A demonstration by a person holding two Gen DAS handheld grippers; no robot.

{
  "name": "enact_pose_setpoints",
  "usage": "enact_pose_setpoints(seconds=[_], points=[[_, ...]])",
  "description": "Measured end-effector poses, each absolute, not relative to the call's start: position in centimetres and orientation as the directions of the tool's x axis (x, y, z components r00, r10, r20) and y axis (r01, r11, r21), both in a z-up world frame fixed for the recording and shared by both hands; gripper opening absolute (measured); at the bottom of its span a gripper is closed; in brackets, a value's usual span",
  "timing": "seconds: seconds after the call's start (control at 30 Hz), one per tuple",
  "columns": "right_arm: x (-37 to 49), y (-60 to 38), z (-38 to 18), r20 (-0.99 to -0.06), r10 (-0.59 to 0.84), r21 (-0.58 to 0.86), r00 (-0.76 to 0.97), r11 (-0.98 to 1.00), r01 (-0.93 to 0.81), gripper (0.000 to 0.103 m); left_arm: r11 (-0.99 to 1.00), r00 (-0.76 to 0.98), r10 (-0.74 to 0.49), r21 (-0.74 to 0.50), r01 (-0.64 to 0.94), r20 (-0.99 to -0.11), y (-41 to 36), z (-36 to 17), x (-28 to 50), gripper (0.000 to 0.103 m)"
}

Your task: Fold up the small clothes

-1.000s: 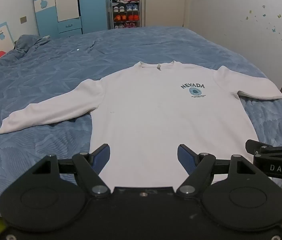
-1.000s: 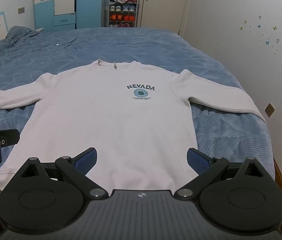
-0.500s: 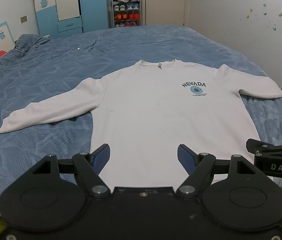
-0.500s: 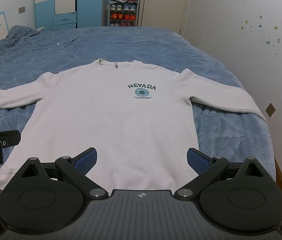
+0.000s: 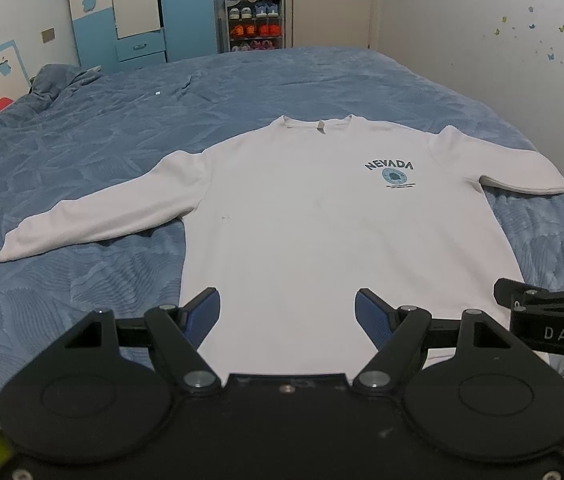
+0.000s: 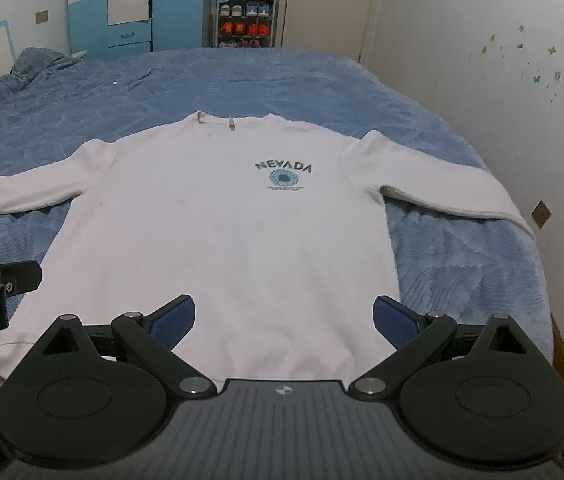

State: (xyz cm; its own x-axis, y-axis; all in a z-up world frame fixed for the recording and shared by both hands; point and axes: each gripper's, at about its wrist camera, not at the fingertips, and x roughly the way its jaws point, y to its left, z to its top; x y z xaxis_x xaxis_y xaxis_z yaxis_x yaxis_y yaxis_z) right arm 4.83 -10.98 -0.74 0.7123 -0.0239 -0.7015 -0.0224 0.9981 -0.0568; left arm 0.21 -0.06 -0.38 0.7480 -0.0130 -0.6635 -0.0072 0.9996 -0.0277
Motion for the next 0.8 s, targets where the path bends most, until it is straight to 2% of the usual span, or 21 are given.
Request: enact_pose_setpoints(seconds=[0.2, 0.37, 0.57, 0.8], points=[[5.0, -10.6, -1.0, -0.713, 0.015, -0.022, 0.701, 0.999, -0.044, 0.103, 1.000, 0.731, 0.003, -0.007, -0.011, -0.682, -0.1, -0.6, 0.2, 0.076], [4.8, -10.0, -1.0, -0.690, -0.015, -0.064, 0.724, 0.997, -0.041, 0.103, 1.000, 0.743, 0.006, -0.015, -0.021, -0.669, 0.3, -0.6, 0.3, 0.076], [5.7, -10.5, -0.6, -0.689, 0.006, -0.018, 0.725, 1.000, -0.026, 0.103, 0.998, 0.714, 0.021, -0.026, -0.055, -0.700, 0.7, -0.9, 1.1, 0.076], [8.4, -9.4, -1.2, -0.700, 0.018, -0.028, 0.714, 0.998, -0.053, 0.103, 0.995, 0.730, 0.050, -0.032, -0.098, -0.682, 2.4, -1.4, 2.9, 0.076]])
